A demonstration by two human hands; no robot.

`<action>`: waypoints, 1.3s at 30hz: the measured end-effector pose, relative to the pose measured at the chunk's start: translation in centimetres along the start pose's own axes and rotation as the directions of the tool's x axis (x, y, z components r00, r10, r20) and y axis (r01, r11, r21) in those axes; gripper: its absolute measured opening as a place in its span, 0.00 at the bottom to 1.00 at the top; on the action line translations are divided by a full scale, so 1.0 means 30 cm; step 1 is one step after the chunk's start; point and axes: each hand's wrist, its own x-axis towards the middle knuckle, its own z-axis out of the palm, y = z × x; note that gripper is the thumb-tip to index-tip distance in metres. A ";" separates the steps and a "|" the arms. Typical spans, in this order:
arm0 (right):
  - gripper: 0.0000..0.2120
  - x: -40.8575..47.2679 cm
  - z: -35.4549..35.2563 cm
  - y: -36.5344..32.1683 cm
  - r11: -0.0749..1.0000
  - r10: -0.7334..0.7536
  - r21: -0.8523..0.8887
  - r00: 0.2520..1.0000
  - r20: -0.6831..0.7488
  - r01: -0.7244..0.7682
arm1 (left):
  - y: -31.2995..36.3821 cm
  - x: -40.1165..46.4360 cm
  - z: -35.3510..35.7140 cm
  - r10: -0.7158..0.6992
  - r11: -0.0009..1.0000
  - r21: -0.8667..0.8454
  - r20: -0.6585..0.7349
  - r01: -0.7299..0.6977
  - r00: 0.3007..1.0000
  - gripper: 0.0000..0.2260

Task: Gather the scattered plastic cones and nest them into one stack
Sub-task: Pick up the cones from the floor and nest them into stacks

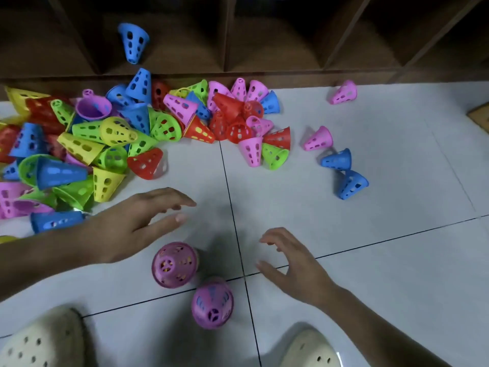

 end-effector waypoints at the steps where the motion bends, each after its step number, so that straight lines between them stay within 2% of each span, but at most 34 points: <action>1: 0.16 0.021 -0.034 0.065 0.998 0.061 -0.029 0.996 -0.069 -0.063 | -0.002 0.055 -0.016 0.009 0.998 0.069 0.051 -0.013 0.999 0.20; 3: 0.14 0.054 -0.125 0.203 0.968 0.223 -0.051 0.938 -0.263 -0.245 | -0.002 0.193 -0.019 0.010 0.978 0.206 0.127 -0.036 0.992 0.21; 5: 0.18 0.082 -0.219 0.322 0.892 0.428 0.058 0.799 -0.423 -0.447 | 0.004 0.334 0.015 0.000 0.965 0.258 0.151 -0.040 0.988 0.20; 8: 0.30 0.129 -0.348 0.456 0.695 0.715 0.371 0.536 -0.449 -0.616 | 0.022 0.557 0.114 0.023 0.956 0.282 0.190 -0.077 0.981 0.18; 10: 0.38 0.165 -0.402 0.522 0.611 0.790 0.472 0.453 -0.413 -0.636 | 0.028 0.704 0.192 0.043 0.952 0.291 0.191 -0.098 0.981 0.18; 15: 0.46 0.245 -0.460 0.628 0.630 0.769 0.410 0.453 -0.452 -0.660 | 0.061 0.984 0.370 0.112 0.939 0.310 0.130 -0.148 0.985 0.20; 19: 0.48 0.276 -0.493 0.693 0.670 0.728 0.307 0.519 -0.447 -0.676 | 0.134 1.160 0.462 0.170 0.916 0.348 0.118 -0.201 0.978 0.26; 22: 0.54 0.276 -0.508 0.712 0.631 0.758 0.263 0.511 -0.405 -0.730 | 0.189 1.299 0.521 0.238 0.889 0.376 0.108 -0.261 0.965 0.30; 24: 0.52 0.268 -0.512 0.714 0.591 0.793 0.266 0.486 -0.368 -0.762 | 0.216 1.391 0.553 0.267 0.861 0.416 0.121 -0.293 0.956 0.34; 27: 0.41 0.247 -0.515 0.718 0.556 0.827 0.351 0.463 -0.318 -0.753 | 0.251 1.489 0.599 0.270 0.811 0.475 0.216 -0.342 0.938 0.38; 29: 0.35 0.231 -0.510 0.721 0.570 0.821 0.418 0.466 -0.329 -0.708 | 0.269 1.516 0.633 0.210 0.736 0.586 0.279 -0.339 0.937 0.35; 31: 0.34 0.214 -0.499 0.721 0.573 0.818 0.561 0.462 -0.343 -0.598 | 0.279 1.510 0.660 0.141 0.684 0.663 0.287 -0.303 0.947 0.33; 34: 0.32 0.181 -0.469 0.704 0.535 0.820 0.734 0.467 -0.331 -0.419 | 0.273 1.463 0.700 0.132 0.706 0.666 0.212 -0.242 0.968 0.29; 39: 0.35 0.128 -0.445 0.664 0.511 0.812 0.813 0.468 -0.350 -0.278 | 0.219 1.336 0.732 0.165 0.748 0.634 0.114 -0.200 0.980 0.27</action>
